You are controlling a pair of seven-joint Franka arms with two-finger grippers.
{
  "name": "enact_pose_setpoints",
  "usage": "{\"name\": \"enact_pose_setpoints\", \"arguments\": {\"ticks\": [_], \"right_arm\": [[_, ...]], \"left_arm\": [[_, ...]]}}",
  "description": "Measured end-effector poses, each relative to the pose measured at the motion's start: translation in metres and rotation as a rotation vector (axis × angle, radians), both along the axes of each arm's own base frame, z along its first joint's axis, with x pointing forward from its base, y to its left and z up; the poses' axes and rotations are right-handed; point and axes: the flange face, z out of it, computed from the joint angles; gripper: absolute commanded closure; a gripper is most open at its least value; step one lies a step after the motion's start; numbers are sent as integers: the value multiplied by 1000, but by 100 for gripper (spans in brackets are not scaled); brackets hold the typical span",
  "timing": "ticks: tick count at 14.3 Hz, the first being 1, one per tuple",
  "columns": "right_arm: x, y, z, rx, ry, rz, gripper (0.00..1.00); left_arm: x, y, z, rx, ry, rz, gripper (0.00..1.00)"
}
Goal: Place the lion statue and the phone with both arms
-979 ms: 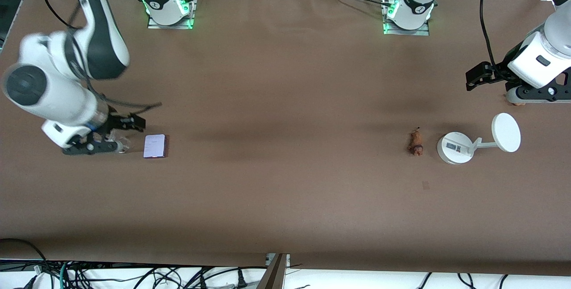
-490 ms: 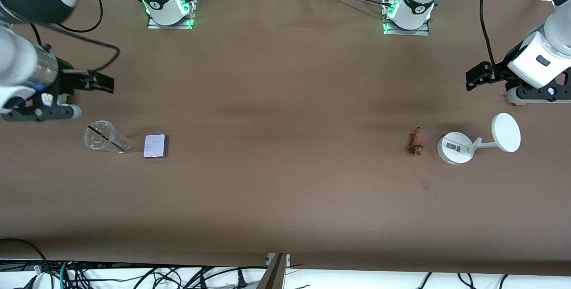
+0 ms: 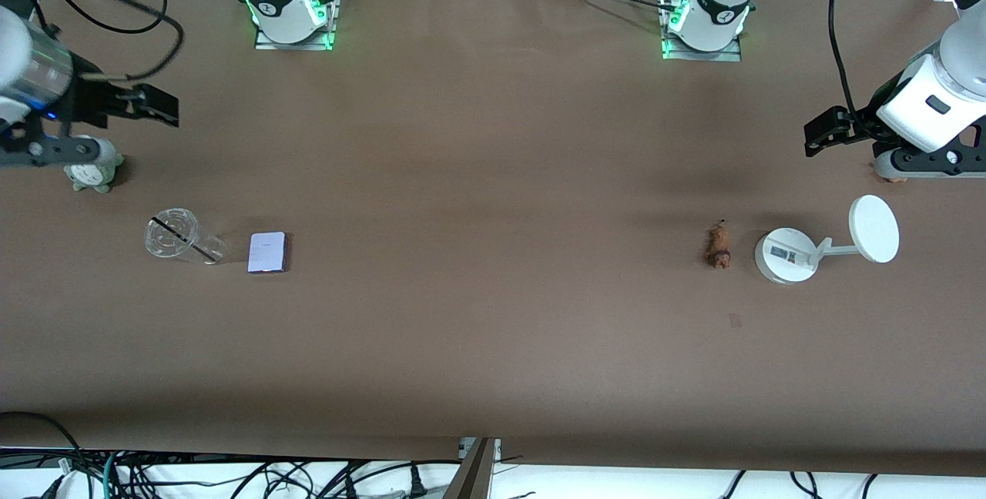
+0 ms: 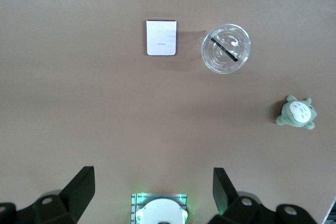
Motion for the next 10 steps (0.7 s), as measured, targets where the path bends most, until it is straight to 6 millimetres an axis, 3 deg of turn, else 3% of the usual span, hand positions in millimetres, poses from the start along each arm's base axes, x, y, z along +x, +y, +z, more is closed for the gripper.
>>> {"name": "enact_pose_setpoints", "arguments": {"ticks": [3,10], "right_arm": [[-10,-6,-21,0,-10,-3,1],[-19,-27,-6,32,-44,0,0]], "left_arm": [[0,0,0,0,0,0,0],[0,0,0,0,0,0,0]]}}
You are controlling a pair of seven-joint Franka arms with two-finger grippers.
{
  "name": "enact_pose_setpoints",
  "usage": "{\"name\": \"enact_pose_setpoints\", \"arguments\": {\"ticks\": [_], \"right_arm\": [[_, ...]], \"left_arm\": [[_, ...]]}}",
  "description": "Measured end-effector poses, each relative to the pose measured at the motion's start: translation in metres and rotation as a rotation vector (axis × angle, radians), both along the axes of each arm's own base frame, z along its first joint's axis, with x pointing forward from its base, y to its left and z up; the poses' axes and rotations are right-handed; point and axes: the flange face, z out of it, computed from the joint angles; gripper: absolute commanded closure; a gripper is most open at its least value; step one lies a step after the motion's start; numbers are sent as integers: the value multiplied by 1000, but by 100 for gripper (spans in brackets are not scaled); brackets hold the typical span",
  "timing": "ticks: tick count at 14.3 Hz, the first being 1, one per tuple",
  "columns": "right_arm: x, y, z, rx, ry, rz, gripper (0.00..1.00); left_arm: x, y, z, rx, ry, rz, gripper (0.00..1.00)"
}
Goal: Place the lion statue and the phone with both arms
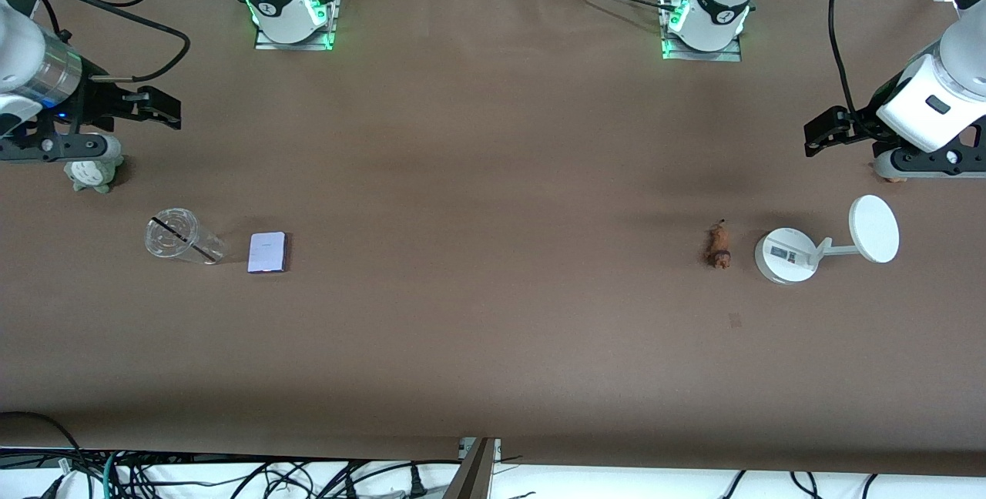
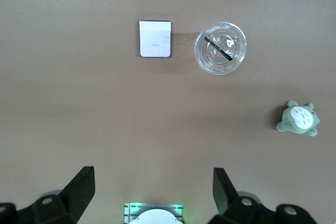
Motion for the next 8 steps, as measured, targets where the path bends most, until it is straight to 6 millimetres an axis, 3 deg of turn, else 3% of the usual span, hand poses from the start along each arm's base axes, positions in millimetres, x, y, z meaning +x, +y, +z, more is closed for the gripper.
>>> {"name": "enact_pose_setpoints", "arguments": {"ticks": [8], "right_arm": [[1,5,7,25,-17,5,1]], "left_arm": [[0,0,0,0,0,0,0]]}}
